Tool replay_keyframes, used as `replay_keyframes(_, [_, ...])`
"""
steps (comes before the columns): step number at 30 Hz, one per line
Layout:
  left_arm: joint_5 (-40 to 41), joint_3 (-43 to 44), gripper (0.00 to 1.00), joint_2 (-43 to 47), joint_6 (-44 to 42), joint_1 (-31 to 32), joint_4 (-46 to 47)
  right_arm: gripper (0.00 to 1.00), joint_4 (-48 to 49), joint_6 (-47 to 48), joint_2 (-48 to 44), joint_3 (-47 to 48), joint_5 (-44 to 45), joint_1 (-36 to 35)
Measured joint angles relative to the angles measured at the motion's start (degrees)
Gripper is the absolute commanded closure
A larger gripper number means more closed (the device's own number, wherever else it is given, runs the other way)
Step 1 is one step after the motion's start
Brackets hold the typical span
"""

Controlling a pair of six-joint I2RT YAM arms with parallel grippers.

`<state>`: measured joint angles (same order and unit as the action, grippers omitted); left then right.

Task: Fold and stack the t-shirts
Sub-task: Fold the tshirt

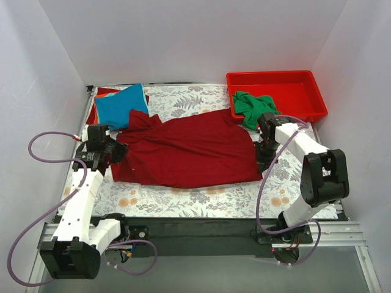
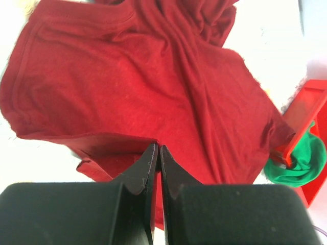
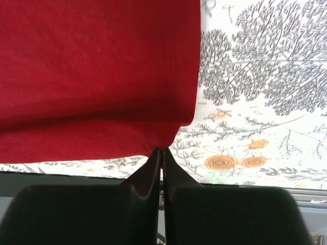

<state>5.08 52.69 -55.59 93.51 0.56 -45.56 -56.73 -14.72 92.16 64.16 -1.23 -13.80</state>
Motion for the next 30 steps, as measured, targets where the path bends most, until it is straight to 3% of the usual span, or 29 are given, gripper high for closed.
replay_keyframes(14, [-1.25,2.99,1.00,-1.92,-1.66,-5.81,4.04,0.99,-0.17,1.40,6.19,8.33,-0.68,1.86])
replay_keyframes(30, [-3.56,2.97,1.00,-7.67,-4.20,-8.35,9.42,0.99,-0.33,1.53,11.13,16.31,-1.99,2.93])
